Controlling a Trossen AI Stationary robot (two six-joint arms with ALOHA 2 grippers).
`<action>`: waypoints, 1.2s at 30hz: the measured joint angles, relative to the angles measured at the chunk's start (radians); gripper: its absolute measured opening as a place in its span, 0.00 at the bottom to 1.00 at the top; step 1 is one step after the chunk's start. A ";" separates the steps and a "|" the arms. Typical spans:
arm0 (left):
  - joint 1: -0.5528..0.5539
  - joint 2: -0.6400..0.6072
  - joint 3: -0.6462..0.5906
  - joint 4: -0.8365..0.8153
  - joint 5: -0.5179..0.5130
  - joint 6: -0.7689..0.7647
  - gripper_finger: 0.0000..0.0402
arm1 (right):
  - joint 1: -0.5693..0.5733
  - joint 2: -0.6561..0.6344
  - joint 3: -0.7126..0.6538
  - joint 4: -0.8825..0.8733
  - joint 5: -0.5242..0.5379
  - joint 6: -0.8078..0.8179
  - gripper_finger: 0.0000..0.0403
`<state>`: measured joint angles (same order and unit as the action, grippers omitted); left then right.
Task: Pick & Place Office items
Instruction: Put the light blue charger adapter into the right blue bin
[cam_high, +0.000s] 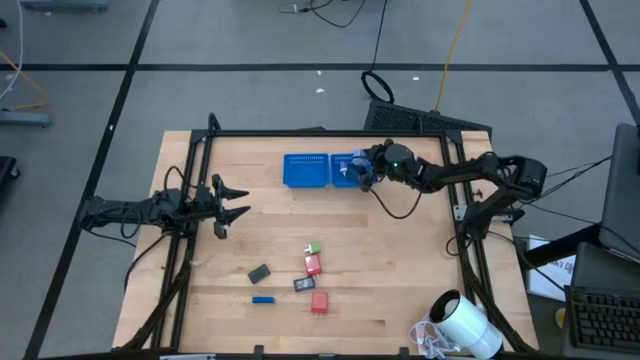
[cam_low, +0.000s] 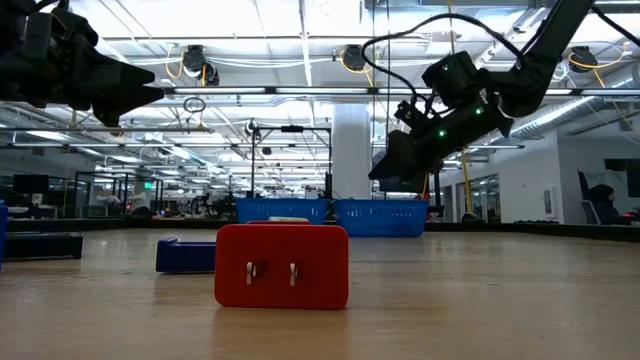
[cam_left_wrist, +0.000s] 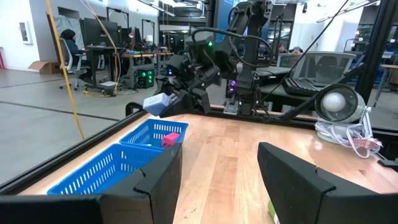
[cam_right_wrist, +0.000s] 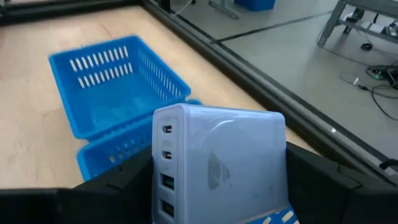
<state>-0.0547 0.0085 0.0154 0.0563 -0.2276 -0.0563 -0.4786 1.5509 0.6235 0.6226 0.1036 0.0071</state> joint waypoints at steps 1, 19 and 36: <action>0.000 0.000 0.000 0.000 0.000 0.000 0.53 | 0.000 0.010 0.000 0.001 0.000 0.000 0.68; 0.000 0.000 0.000 0.000 0.000 0.000 0.53 | -0.007 0.127 0.001 0.055 0.003 -0.010 0.68; 0.000 0.000 0.000 0.000 0.000 0.000 0.53 | -0.006 0.127 0.001 0.062 0.003 -0.019 0.72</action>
<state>-0.0547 0.0086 0.0154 0.0563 -0.2276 -0.0563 -0.4850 1.6775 0.6247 0.6849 0.1070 -0.0117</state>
